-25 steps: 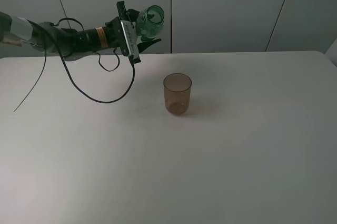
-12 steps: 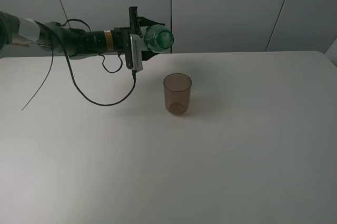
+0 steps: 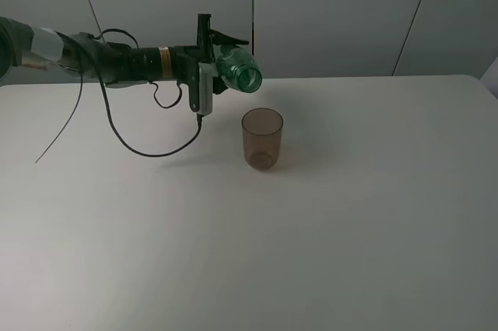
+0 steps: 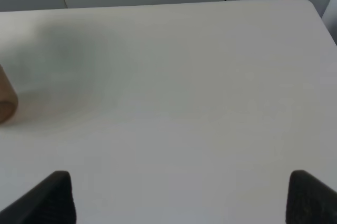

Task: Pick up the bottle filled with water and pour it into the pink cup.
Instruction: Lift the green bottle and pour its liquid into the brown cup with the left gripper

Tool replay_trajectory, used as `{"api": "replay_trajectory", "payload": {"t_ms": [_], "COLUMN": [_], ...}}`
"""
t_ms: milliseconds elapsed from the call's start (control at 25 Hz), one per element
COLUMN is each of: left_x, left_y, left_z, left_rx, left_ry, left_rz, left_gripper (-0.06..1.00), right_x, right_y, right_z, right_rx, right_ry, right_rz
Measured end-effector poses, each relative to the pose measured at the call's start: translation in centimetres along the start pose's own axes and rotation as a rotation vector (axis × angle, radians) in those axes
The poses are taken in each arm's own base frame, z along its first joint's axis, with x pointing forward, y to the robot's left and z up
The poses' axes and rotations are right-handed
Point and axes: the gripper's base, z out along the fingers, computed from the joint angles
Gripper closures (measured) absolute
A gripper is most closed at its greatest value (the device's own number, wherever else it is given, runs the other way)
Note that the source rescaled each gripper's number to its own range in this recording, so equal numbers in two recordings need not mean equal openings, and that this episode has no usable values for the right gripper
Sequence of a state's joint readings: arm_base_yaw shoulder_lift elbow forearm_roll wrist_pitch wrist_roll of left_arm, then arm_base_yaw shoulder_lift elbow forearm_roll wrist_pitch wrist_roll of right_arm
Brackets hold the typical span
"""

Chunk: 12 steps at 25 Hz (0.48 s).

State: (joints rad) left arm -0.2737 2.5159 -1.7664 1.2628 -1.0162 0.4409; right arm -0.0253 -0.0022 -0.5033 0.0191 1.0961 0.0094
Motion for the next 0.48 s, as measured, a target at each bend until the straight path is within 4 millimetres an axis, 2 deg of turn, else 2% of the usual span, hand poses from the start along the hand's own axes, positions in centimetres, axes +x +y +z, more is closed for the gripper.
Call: {"api": "replay_trajectory", "payload": {"t_ms": [480], "left_x": [0.04], "left_y": [0.19], "left_z": [0.37], "left_rx": [0.016], "left_ry": [0.02], "left_rz": [0.145], "left_gripper": [0.94], "right_x": [0.0], "right_y": [0.0], "right_z": [0.0], "right_rx": [0.0], "right_ry": [0.0], "right_rz": [0.0]}}
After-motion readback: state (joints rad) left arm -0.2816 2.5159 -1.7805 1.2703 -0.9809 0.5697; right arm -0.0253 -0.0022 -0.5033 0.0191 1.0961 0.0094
